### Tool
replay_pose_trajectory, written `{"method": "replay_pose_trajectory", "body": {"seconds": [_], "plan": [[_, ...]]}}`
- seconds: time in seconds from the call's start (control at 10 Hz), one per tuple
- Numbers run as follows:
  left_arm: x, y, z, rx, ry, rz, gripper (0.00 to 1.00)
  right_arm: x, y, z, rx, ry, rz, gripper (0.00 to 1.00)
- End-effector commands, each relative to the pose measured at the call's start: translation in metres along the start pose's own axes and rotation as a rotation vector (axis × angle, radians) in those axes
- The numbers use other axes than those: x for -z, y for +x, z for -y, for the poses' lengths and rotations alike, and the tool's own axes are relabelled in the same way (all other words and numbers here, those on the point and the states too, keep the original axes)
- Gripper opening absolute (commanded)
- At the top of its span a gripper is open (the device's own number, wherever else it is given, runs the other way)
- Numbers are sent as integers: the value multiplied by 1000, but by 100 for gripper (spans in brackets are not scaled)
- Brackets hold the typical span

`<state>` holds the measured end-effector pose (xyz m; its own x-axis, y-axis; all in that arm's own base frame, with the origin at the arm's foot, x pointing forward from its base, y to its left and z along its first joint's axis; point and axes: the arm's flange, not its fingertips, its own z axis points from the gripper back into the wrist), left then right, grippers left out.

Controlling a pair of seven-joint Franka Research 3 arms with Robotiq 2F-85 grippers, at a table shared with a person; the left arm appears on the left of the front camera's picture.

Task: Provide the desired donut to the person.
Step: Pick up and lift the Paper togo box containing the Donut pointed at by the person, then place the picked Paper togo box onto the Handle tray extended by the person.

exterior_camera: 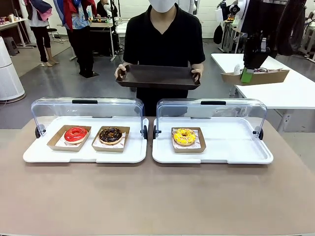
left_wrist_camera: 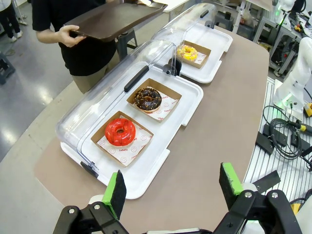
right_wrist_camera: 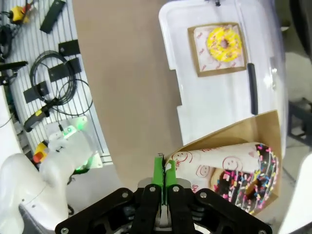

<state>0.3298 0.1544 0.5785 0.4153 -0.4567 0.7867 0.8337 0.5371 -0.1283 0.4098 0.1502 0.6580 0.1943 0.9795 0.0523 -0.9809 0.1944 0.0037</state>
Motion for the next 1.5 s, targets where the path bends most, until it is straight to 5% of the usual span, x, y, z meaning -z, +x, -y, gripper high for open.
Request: {"method": "replay_pose_trajectory", "body": {"seconds": [0.0, 1.4], "plan": [[-1, 0, 0, 8, -4, 7, 100, -6, -1, -10, 16, -1, -1, 0], [-1, 0, 0, 8, -4, 7, 100, -6, -1, -10, 16, -1, -1, 0]]}}
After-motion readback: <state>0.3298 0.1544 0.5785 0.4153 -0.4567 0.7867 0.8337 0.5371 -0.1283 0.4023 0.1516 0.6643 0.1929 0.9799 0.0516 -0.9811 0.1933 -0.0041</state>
